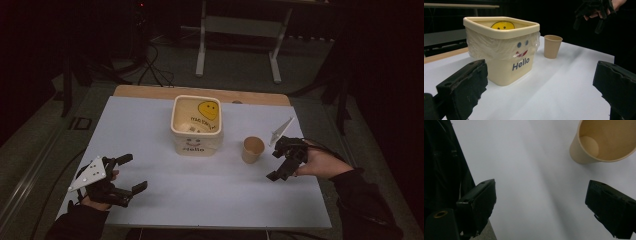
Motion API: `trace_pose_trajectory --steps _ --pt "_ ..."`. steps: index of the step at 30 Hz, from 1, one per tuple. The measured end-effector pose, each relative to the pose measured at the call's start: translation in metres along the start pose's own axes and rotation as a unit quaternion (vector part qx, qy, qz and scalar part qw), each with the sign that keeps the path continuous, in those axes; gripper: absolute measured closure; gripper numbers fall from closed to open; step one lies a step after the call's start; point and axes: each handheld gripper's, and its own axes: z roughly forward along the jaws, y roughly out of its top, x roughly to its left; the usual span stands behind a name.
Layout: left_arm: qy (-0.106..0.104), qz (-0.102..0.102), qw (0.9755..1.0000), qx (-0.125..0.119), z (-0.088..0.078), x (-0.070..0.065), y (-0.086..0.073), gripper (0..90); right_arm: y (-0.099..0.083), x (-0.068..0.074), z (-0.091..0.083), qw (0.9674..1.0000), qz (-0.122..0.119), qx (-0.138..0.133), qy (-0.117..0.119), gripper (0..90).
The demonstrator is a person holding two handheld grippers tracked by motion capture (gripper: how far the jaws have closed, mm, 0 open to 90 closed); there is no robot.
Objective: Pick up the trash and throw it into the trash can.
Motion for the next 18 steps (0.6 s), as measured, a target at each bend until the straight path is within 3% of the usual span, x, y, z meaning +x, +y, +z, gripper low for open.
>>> trace_pose_trajectory --steps 12,18 --pt "-0.002 0.001 1.0 -0.003 -0.001 0.0 0.001 0.4 0.018 -0.018 0.002 0.9995 -0.003 0.029 0.007 12.0" --pt "-0.003 0.0 1.0 -0.003 -0.001 0.0 0.001 0.4 0.026 -0.028 0.006 0.999 -0.011 0.044 -0.002 11.4"
